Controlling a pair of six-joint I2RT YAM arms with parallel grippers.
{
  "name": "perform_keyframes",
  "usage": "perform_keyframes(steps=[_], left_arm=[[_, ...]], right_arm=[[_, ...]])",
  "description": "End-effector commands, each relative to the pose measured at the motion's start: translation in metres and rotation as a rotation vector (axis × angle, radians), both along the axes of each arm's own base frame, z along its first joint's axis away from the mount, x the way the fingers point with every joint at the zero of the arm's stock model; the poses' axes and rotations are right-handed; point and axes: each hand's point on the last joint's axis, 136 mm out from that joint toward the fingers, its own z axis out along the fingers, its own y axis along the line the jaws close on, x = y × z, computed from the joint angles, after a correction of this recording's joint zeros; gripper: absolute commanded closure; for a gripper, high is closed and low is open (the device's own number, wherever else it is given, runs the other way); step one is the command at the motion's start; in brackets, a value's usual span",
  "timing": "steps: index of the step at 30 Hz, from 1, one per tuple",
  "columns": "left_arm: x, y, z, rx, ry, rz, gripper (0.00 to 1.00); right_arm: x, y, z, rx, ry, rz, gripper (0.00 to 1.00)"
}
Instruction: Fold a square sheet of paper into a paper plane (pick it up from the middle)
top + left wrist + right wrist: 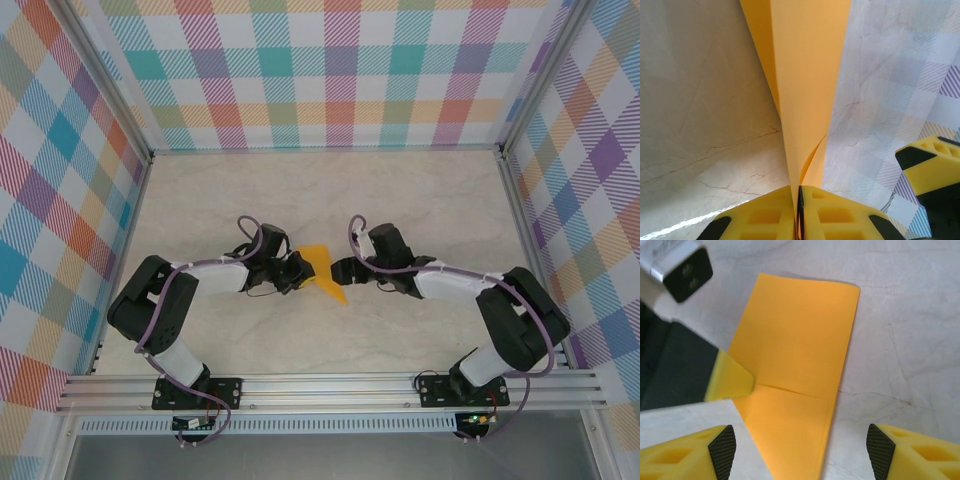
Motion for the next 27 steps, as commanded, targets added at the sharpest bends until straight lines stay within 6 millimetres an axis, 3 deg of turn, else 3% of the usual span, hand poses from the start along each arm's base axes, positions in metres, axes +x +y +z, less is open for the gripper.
perform_keyframes(steps=[1, 13, 20, 27], left_arm=[[0.001, -0.004, 0.016, 0.008, -0.024, -0.020, 0.89], [0.003, -0.006, 0.018, 0.028, -0.015, -0.042, 0.89], [0.002, -0.005, 0.017, 0.033, -0.006, -0.038, 0.89], [0.003, -0.004, 0.017, 0.034, -0.004, -0.029, 0.89]], right_arm=[[0.000, 0.010, 0.005, -0.137, -0.340, 0.114, 0.27], [-0.006, 0.036, -0.024, -0.287, -0.582, 0.201, 0.35], [-0.003, 0.050, -0.022, -0.264, -0.642, 0.205, 0.43], [-0.005, 0.057, -0.028, -0.270, -0.626, 0.237, 0.72]])
